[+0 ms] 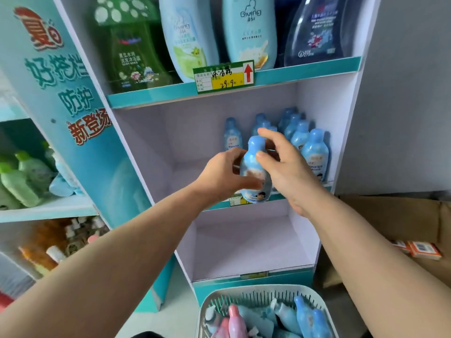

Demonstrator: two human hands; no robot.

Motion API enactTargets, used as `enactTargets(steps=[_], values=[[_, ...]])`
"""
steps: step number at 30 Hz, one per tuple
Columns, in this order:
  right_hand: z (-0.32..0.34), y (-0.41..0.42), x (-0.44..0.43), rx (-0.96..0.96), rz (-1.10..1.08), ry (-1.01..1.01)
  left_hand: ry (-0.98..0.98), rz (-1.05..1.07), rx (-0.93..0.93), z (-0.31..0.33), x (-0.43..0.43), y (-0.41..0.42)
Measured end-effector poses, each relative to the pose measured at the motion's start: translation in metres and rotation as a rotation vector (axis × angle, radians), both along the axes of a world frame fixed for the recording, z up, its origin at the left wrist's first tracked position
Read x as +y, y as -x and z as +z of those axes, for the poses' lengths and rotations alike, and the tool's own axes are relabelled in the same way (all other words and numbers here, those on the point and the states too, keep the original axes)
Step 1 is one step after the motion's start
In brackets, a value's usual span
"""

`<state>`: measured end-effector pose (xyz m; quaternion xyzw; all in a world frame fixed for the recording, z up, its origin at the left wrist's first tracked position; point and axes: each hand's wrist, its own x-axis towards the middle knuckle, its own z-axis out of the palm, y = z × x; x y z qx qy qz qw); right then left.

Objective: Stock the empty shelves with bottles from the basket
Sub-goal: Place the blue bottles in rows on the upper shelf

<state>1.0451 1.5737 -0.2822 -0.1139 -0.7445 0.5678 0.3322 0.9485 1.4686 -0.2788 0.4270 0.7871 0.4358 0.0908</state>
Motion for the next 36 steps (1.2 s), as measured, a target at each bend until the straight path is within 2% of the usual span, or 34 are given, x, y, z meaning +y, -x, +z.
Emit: enactTargets(steps=[2, 6, 9, 13, 19, 25, 36], values=[[-0.008, 0.001, 0.009, -0.038, -0.078, -0.105, -0.037, 0.098, 0.053, 0.001, 0.004, 0.009], [-0.045, -0.018, 0.031, -0.343, -0.284, -0.584, -0.069, 0.285, 0.037, -0.007, 0.014, 0.032], [-0.065, -0.029, 0.04, -0.522, -0.307, -0.79, -0.065, 0.352, -0.021, -0.019, 0.024, 0.04], [-0.073, -0.033, 0.046, -0.592, -0.325, -0.993, -0.049, 0.354, -0.024, -0.034, 0.042, 0.045], [-0.08, -0.025, 0.049, -0.566, -0.379, -1.071, -0.047, 0.378, 0.0, -0.045, 0.053, 0.052], [-0.086, -0.015, 0.05, -0.534, -0.481, -1.092, -0.031, 0.357, 0.245, -0.05, 0.05, 0.057], [-0.101, -0.016, 0.053, -0.419, -0.511, -1.06, -0.013, 0.447, 0.209, -0.044, 0.08, 0.091]])
